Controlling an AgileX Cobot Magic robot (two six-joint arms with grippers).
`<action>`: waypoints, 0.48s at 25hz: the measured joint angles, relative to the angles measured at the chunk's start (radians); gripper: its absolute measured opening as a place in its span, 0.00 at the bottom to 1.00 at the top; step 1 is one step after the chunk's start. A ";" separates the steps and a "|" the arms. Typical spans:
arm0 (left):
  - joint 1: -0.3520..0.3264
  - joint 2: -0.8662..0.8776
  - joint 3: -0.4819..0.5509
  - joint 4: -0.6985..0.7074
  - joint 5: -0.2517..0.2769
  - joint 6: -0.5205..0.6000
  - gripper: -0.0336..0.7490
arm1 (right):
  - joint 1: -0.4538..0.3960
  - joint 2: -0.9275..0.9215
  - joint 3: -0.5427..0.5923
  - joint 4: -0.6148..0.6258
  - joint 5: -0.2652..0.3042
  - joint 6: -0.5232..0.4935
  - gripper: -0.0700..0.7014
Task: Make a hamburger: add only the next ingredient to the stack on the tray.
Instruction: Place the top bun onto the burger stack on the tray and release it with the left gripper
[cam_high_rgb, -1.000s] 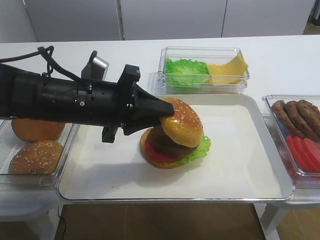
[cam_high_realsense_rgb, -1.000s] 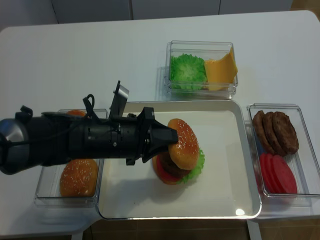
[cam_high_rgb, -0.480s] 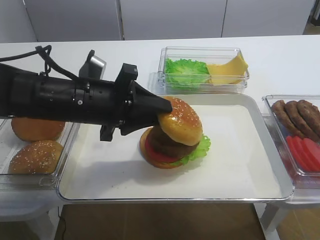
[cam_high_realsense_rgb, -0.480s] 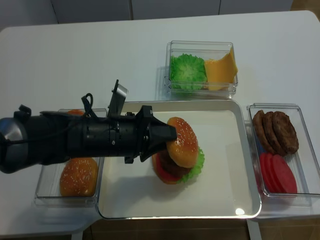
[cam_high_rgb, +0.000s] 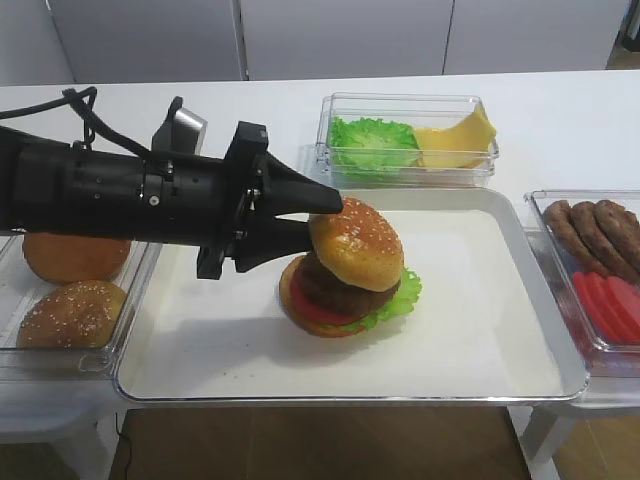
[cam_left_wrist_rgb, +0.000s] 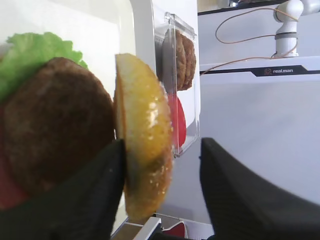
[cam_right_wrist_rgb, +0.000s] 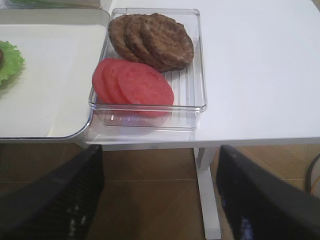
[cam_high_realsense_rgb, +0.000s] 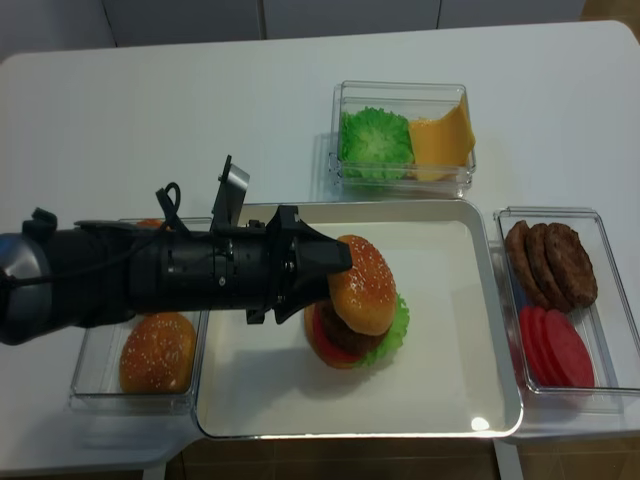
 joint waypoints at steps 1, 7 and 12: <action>0.000 0.000 0.000 0.000 0.000 0.000 0.53 | 0.000 0.000 0.000 0.000 0.000 0.000 0.78; 0.011 0.000 0.000 0.018 0.002 0.000 0.69 | 0.000 0.000 0.000 0.000 0.000 0.000 0.78; 0.033 0.000 0.000 0.028 0.002 0.000 0.77 | 0.000 0.000 0.000 0.000 0.000 0.000 0.78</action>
